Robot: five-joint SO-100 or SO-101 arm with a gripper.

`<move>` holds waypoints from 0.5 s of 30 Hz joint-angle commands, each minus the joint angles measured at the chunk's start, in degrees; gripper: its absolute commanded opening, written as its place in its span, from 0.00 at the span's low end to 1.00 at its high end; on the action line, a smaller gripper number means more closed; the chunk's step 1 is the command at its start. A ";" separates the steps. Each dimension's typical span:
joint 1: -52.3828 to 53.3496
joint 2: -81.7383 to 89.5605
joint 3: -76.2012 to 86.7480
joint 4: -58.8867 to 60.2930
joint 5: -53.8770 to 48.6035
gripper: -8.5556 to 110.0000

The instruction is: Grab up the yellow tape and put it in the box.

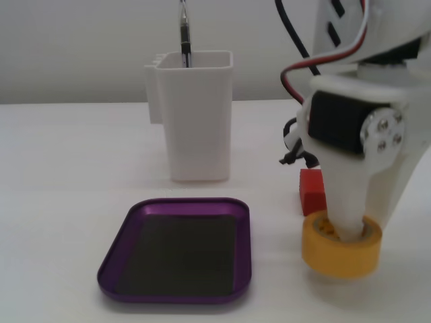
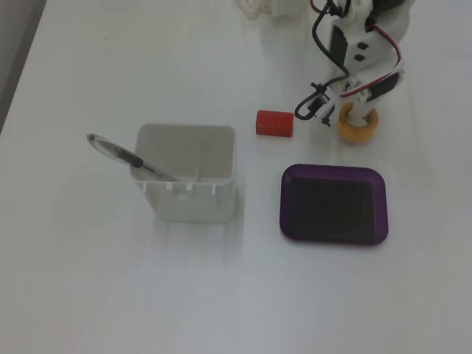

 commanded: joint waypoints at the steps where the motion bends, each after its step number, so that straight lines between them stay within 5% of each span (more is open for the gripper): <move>1: 0.18 0.79 -10.02 5.98 0.35 0.07; 15: 1.76 -0.09 -20.39 5.27 7.91 0.07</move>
